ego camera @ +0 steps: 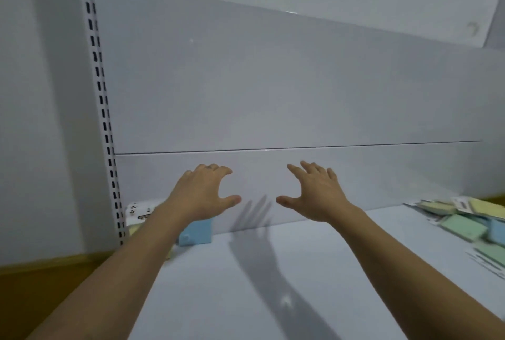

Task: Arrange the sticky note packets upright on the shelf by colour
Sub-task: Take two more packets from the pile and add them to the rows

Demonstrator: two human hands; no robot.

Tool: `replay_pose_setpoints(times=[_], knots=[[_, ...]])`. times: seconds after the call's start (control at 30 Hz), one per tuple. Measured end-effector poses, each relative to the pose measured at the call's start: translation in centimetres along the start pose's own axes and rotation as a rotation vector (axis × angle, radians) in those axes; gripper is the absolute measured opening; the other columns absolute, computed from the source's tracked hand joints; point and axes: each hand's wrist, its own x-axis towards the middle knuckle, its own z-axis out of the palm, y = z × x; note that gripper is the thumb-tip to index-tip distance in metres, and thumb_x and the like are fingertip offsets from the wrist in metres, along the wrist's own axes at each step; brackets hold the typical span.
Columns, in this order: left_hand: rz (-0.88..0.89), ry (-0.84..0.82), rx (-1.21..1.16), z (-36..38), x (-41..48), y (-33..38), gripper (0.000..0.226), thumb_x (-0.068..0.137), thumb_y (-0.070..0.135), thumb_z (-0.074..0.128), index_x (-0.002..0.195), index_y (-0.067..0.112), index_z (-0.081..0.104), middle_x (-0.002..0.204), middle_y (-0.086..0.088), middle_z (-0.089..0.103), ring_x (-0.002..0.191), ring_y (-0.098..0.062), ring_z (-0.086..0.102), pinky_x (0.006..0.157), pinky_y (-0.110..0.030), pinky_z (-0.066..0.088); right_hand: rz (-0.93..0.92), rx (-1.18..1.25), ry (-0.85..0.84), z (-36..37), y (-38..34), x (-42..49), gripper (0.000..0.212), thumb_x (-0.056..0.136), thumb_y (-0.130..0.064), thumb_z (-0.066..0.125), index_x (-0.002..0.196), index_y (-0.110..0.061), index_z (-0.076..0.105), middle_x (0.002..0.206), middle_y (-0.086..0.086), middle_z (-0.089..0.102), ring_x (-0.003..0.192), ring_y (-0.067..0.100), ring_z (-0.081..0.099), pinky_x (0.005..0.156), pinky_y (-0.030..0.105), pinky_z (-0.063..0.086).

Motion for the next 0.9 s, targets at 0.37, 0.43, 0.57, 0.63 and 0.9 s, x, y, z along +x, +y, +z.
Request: replay_pose_setpoints(times=[0.37, 0.43, 0.57, 0.63, 0.9], knots=[[0.067, -0.04, -0.006, 1.2, 1.4, 17.0, 0.072, 0.083, 0.063, 0.052, 0.143, 0.029, 0.034, 0.144, 0.004, 0.043, 0.132, -0.018, 0.037, 0.106, -0.037, 0.031, 0.103, 0.042, 0.059, -5.2, 15.1, -5.7, 0.084, 0.083, -0.065, 0.053, 0.151, -0.029, 0.02, 0.16, 0.004, 0.015, 0.148, 0.022, 0.01, 0.12, 0.049, 0.005], [0.092, -0.036, -0.009, 1.6, 1.6, 20.1, 0.071, 0.083, 0.062, 0.052, 0.143, 0.028, 0.034, 0.145, 0.004, 0.042, 0.133, -0.018, 0.035, 0.107, -0.037, 0.03, 0.134, 0.043, 0.06, -5.6, 18.2, -7.0, 0.083, 0.083, -0.065, 0.053, 0.151, -0.029, 0.021, 0.16, 0.003, 0.016, 0.148, 0.022, 0.011, 0.119, 0.049, 0.005], [0.153, -0.021, -0.03, 2.5, 2.3, 26.1, 0.07, 0.083, 0.061, 0.052, 0.143, 0.028, 0.035, 0.144, 0.005, 0.042, 0.133, -0.017, 0.035, 0.107, -0.036, 0.03, 0.202, 0.051, 0.041, -5.9, 23.9, -9.8, 0.084, 0.083, -0.065, 0.054, 0.151, -0.029, 0.021, 0.16, 0.003, 0.017, 0.147, 0.022, 0.012, 0.119, 0.049, 0.005], [0.184, -0.026, -0.038, 3.1, 2.7, 28.9, 0.07, 0.084, 0.062, 0.051, 0.143, 0.029, 0.035, 0.145, 0.005, 0.041, 0.134, -0.017, 0.034, 0.107, -0.036, 0.029, 0.243, 0.051, 0.032, -6.1, 26.6, -11.5, 0.083, 0.082, -0.065, 0.054, 0.151, -0.03, 0.022, 0.16, 0.003, 0.017, 0.147, 0.021, 0.013, 0.119, 0.049, 0.006], [0.379, -0.056, -0.113, 6.5, 4.6, 40.7, 0.068, 0.084, 0.062, 0.05, 0.142, 0.029, 0.037, 0.144, 0.006, 0.042, 0.133, -0.016, 0.035, 0.106, -0.037, 0.031, 0.453, -0.01, 0.044, -7.7, 36.5, -18.4, 0.081, 0.083, -0.067, 0.052, 0.149, -0.03, 0.025, 0.158, 0.002, 0.022, 0.145, 0.023, 0.02, 0.118, 0.052, 0.011]])
